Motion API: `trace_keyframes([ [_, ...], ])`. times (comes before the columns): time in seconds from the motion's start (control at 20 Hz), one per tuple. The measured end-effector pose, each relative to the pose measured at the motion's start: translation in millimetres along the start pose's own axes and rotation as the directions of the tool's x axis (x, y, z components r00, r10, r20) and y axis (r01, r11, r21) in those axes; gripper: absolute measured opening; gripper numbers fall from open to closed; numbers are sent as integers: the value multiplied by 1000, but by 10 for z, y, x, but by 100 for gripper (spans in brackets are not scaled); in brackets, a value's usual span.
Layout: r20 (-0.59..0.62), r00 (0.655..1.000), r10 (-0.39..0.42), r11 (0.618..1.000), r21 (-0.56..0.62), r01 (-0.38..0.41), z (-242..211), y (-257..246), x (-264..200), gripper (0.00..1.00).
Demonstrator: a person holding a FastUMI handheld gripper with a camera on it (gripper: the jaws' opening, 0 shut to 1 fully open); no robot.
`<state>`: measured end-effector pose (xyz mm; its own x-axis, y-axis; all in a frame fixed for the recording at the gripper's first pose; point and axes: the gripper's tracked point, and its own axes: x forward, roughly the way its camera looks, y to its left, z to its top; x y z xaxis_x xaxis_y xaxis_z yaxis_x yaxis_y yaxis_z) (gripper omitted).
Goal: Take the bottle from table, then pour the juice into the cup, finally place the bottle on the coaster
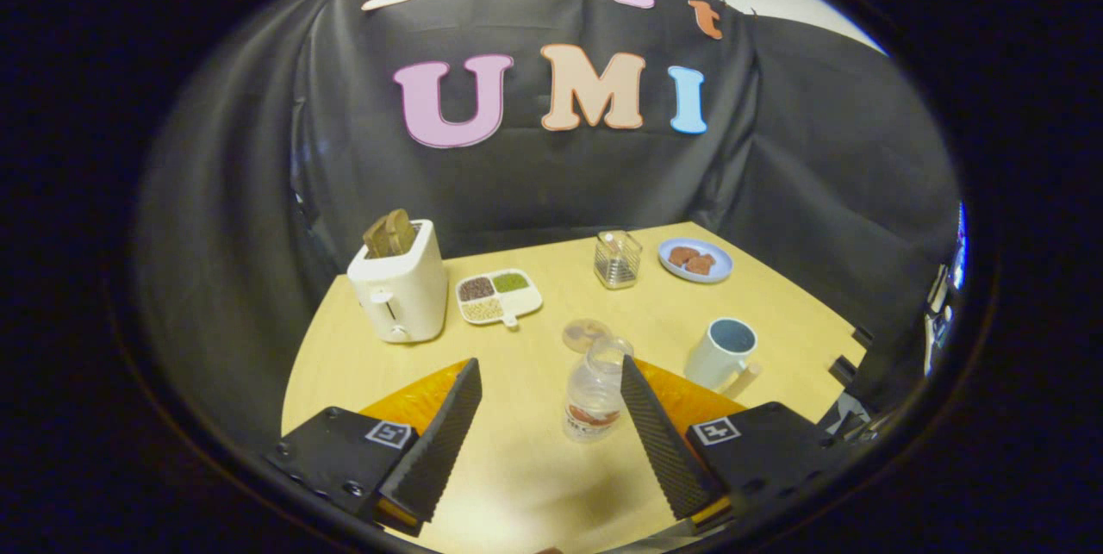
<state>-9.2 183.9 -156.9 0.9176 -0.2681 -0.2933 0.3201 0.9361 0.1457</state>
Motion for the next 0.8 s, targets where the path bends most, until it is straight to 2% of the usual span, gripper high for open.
trace_keyframes([
  [0.4,-115,989,-90,996,-10,89,-544,-160,274,100],
  [0.8,-153,979,-138,990,-6,139,-733,-329,623,100],
])
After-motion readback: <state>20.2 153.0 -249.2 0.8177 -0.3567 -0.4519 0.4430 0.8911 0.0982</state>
